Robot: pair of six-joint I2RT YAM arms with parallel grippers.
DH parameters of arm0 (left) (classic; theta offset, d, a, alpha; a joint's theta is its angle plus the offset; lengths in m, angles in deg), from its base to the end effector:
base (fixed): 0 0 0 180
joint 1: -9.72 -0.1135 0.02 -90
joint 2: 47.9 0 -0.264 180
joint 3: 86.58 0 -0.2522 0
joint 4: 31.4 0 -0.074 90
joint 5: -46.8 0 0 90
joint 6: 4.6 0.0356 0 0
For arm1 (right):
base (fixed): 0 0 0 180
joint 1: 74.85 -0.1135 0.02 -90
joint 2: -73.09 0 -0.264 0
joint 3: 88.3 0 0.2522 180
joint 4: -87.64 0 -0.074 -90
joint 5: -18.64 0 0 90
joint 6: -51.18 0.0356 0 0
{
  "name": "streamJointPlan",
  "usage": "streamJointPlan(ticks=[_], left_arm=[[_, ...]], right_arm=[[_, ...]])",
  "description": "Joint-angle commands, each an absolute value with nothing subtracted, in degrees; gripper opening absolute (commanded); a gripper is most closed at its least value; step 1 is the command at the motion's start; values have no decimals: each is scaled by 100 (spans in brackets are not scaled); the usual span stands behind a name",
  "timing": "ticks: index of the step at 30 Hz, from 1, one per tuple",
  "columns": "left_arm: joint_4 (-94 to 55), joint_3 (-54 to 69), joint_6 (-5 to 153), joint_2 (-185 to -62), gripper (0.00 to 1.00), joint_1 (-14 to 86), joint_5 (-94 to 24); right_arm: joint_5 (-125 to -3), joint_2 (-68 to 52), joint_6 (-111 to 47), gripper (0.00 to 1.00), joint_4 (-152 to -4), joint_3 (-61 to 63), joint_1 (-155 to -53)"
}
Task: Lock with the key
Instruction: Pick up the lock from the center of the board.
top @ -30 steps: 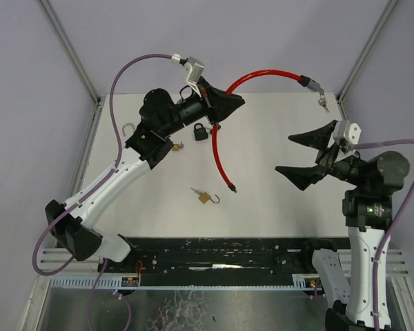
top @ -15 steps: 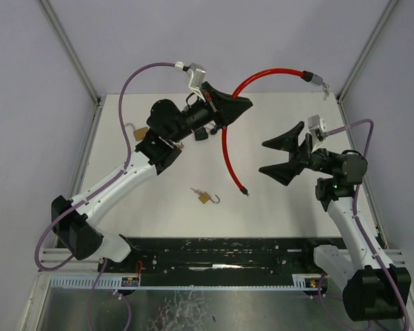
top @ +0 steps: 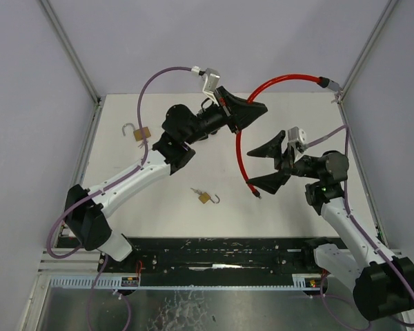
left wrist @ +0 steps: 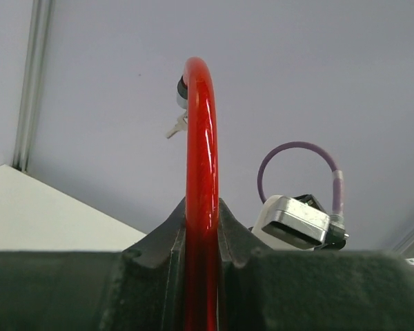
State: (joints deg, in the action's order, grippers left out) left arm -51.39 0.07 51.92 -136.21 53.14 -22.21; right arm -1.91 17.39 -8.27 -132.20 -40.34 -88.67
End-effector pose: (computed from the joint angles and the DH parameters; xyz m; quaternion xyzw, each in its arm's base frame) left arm 0.2532 -0.2571 0.4449 0.1988 0.5128 -0.5924 0.5887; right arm 0.1808 0.0788 0.3436 -0.4353 0.4661 0.5269 0.5618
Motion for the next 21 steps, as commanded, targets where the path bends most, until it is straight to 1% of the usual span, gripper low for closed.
streamJointPlan(ticks=[1,2,4,6,7,9,12,14,15,17,19,21], left_arm=[[-6194,-37,4951,-13445,0,5330,-2164],[-6150,-24,4954,-13398,0,5307,-2187],[-6043,-75,4851,-13311,0,5201,-2123],[-6060,-259,4150,-13379,0,4830,-1764],[-6312,-392,3658,-13480,0,4605,-1471],[-6690,-752,2795,-13771,0,4188,-842],[-7416,-1526,1807,-14369,0,3771,254],[-8036,-2081,868,-14814,0,3534,834],[-8592,-2413,154,-15032,0,3356,1063],[-9421,-2987,-742,-15504,0,3083,1392],[-9797,-3579,-1333,-15906,0,2825,1791],[-10159,-3697,-1665,-16077,0,2597,1964]], right_arm=[[-313,2554,-2209,100,-12342,-3749,-8743],[-325,2760,-2782,100,-11437,-3499,-8623],[-563,3035,-4595,100,-8854,-2403,-8385],[-878,3007,-6219,99,-6275,-1285,-8298],[-1043,2976,-6679,99,-5650,-859,-8282],[-1300,2952,-7081,99,-4955,-264,-8232],[-1862,2798,-7358,96,-4291,426,-8223],[-2216,2675,-7549,95,-3898,885,-8219],[-2407,2631,-7633,95,-3733,1097,-8223],[-2860,2593,-7710,94,-3521,1525,-8223],[-3450,2545,-7757,93,-3358,2122,-8230],[-3992,2446,-7817,92,-3224,2644,-8242]])
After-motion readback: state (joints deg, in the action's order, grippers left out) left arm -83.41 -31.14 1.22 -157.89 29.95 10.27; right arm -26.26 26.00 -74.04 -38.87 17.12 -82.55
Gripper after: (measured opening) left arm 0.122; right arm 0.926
